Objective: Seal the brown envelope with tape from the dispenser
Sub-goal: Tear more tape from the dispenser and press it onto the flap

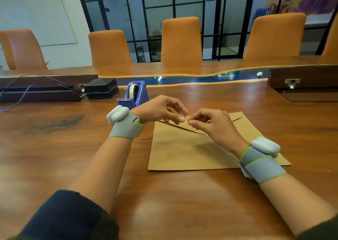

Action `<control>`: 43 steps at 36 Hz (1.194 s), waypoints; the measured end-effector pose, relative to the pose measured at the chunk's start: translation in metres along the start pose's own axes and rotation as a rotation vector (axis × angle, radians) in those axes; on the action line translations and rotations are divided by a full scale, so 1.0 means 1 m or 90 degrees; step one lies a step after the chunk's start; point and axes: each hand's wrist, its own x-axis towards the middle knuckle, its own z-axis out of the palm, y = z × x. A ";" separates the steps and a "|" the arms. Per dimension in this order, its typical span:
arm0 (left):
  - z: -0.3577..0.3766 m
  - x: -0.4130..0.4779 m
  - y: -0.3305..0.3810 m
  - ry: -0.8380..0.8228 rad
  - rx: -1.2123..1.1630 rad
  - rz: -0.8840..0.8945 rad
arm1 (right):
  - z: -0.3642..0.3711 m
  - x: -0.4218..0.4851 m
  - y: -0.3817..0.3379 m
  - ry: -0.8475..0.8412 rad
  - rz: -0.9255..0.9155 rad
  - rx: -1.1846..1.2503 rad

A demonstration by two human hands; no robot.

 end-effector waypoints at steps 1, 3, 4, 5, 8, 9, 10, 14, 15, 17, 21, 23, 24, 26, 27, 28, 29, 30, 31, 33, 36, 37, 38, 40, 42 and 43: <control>-0.001 0.000 -0.001 -0.004 -0.004 -0.006 | 0.001 0.000 0.000 0.001 -0.007 -0.009; -0.002 0.000 -0.002 -0.015 -0.014 -0.023 | 0.004 0.000 0.001 0.004 -0.024 -0.025; -0.003 0.000 -0.003 -0.025 -0.018 -0.033 | 0.005 0.000 0.001 0.007 -0.031 -0.032; -0.003 0.001 -0.004 -0.037 -0.021 -0.043 | 0.005 0.000 0.002 0.009 -0.037 -0.040; -0.005 0.001 -0.006 -0.061 -0.020 -0.069 | 0.005 0.000 0.005 0.013 -0.052 -0.087; -0.007 0.001 -0.007 -0.060 -0.020 -0.076 | 0.005 0.000 0.007 0.015 -0.054 -0.108; -0.008 0.001 -0.008 -0.055 -0.021 -0.082 | 0.004 0.000 0.009 0.018 -0.055 -0.126; -0.010 0.002 -0.011 -0.028 -0.050 -0.119 | 0.002 0.000 0.013 0.027 -0.058 -0.167; -0.009 0.002 -0.011 -0.023 -0.059 -0.136 | 0.002 0.000 0.014 0.031 -0.062 -0.173; -0.006 0.003 -0.010 -0.019 -0.066 -0.177 | 0.003 0.000 0.013 0.039 -0.071 -0.190; -0.002 0.005 -0.006 -0.034 -0.079 -0.245 | 0.001 -0.001 0.012 0.076 -0.091 -0.228; 0.000 0.005 -0.004 -0.042 -0.094 -0.262 | 0.000 -0.002 0.010 0.101 -0.105 -0.249; 0.001 0.005 -0.003 -0.044 -0.105 -0.265 | 0.000 -0.002 0.008 0.111 -0.109 -0.258; 0.003 0.004 -0.002 -0.043 -0.123 -0.264 | -0.001 -0.002 0.006 0.127 -0.112 -0.273; 0.003 0.004 -0.001 -0.038 -0.123 -0.260 | -0.001 -0.002 0.005 0.131 -0.114 -0.279; 0.004 0.004 -0.001 -0.031 -0.115 -0.253 | -0.002 -0.003 0.004 0.133 -0.118 -0.284; 0.005 0.004 -0.001 -0.021 -0.103 -0.244 | -0.002 -0.003 0.003 0.132 -0.121 -0.290; 0.005 0.004 -0.001 -0.007 -0.091 -0.233 | -0.002 -0.004 0.002 0.132 -0.127 -0.296; 0.006 0.004 0.000 0.007 -0.084 -0.224 | -0.002 -0.005 0.001 0.134 -0.133 -0.302; 0.007 0.004 0.001 0.033 -0.082 -0.208 | -0.003 -0.005 0.000 0.141 -0.143 -0.313; 0.008 0.004 0.003 0.063 -0.095 -0.190 | -0.003 -0.005 -0.001 0.145 -0.149 -0.328; 0.008 0.004 0.004 0.071 -0.100 -0.184 | -0.003 -0.005 -0.001 0.145 -0.152 -0.333; 0.008 0.004 0.005 0.075 -0.102 -0.180 | -0.003 -0.005 -0.001 0.143 -0.153 -0.338; 0.009 0.004 0.006 0.084 -0.102 -0.172 | -0.003 -0.005 -0.001 0.140 -0.157 -0.344; 0.009 0.005 0.006 0.095 -0.094 -0.167 | -0.002 -0.006 0.000 0.134 -0.162 -0.355; 0.009 0.005 0.006 0.101 -0.089 -0.163 | -0.001 -0.006 0.000 0.130 -0.164 -0.357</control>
